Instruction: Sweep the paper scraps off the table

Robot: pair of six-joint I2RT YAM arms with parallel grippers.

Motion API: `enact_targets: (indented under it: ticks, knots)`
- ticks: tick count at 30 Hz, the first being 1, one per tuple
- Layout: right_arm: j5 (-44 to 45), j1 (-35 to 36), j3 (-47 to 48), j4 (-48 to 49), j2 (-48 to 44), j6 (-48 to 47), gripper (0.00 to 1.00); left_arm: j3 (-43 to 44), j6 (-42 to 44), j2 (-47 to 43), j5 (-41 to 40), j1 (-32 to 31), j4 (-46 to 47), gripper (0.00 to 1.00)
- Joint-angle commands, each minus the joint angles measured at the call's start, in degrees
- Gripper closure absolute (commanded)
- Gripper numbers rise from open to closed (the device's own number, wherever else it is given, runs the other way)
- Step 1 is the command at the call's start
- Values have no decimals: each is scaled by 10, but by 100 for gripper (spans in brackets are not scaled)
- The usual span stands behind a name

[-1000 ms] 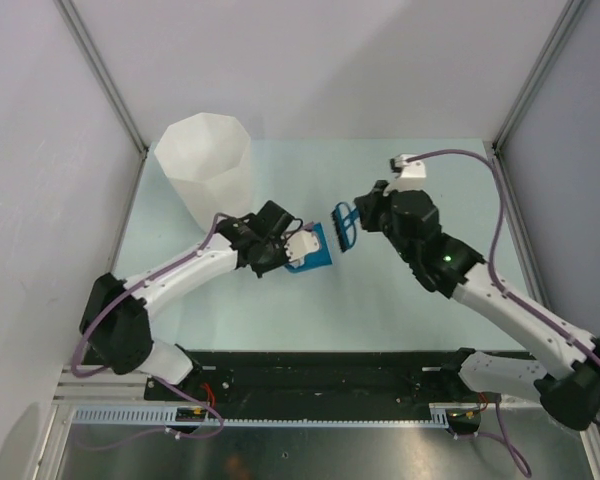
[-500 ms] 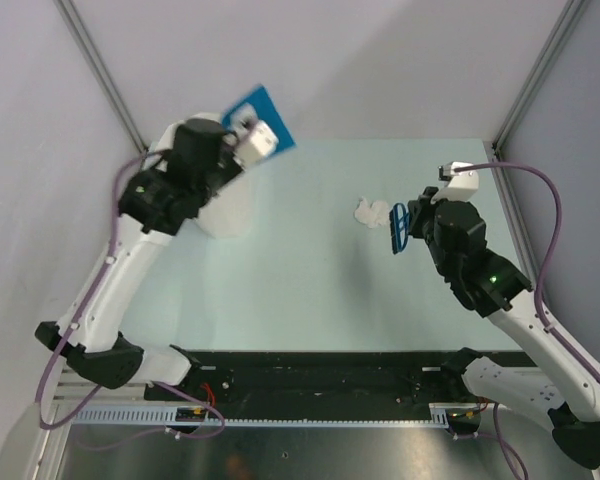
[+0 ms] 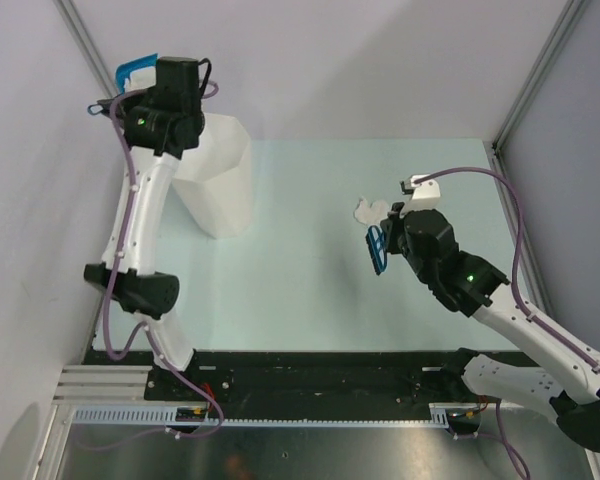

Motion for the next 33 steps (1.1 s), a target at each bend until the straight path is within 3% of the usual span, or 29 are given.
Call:
enact_targets:
  ticks: [1, 7, 18, 20, 24, 25, 26, 27, 29, 33]
  knots:
    - [0, 16, 0, 23, 5, 7, 100, 25, 103, 35, -134, -1, 10, 100]
    - [19, 22, -9, 22, -6, 4, 100, -75, 103, 11, -177, -25, 14, 100]
    - [40, 21, -22, 70, 5, -32, 100, -54, 99, 18, -159, -56, 16, 100]
    - [44, 12, -22, 152, 19, -105, 100, -32, 86, 16, -129, -61, 15, 100]
    - [32, -55, -21, 343, 97, -280, 100, 35, 30, -8, 38, -97, 13, 100]
    - [21, -71, -21, 383, 145, -316, 100, 26, -20, -32, 62, -104, 13, 100]
    - [-9, -91, -21, 461, 167, -369, 100, 4, -45, -50, 80, -109, 12, 100]
    - [-27, -123, -19, 496, 195, -394, 100, -72, -63, -69, 103, -122, 13, 100]
    - [-86, -150, -10, 575, 267, -446, 100, -146, -112, -134, 136, -130, 14, 100]
    - [-166, -180, 27, 643, 389, -518, 100, -253, -243, -208, 240, -131, 14, 100]
